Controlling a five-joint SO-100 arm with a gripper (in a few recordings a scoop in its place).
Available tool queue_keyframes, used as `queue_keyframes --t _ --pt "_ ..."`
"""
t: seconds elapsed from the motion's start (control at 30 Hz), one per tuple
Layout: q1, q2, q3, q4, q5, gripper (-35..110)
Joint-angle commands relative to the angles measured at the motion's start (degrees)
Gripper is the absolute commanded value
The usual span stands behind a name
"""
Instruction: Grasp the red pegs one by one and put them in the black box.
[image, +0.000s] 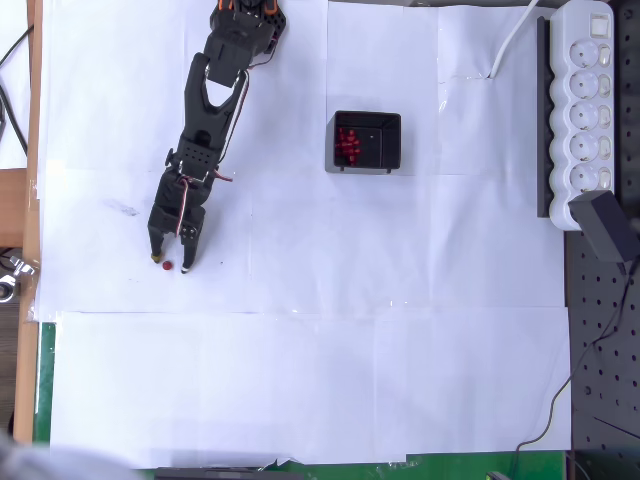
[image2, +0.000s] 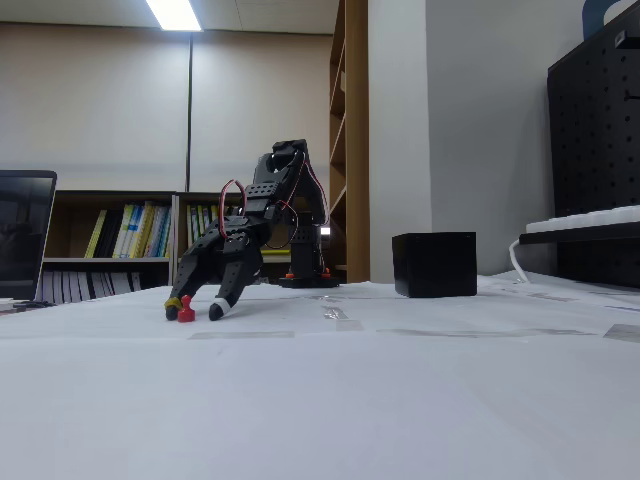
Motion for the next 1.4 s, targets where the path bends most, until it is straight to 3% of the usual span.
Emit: queue_keyframes --t 0.0,0.3,0.6,0.8,0.87,0.97,1.17,1.27,1.37 --pt "1.0 1.1 1.5 -0.4 -0.2 17" --pt "0.8 1.7 2.1 -0.4 -0.5 17" --pt "0.9 1.9 2.1 -1.3 -0.4 0" --pt "0.8 1.3 2.2 0.9 -1.7 0" --pt "0.6 -1.3 4.3 12.0 -3.1 0" --pt "-0.4 -6.0 14.2 39.7 -6.7 0" --pt "-9.1 -26.3 14.3 71.5 -14.6 0" --pt "-18.8 -37.7 15.1 87.0 -19.7 0" --pt "-30.4 -47.0 19.2 96.2 -27.9 0"
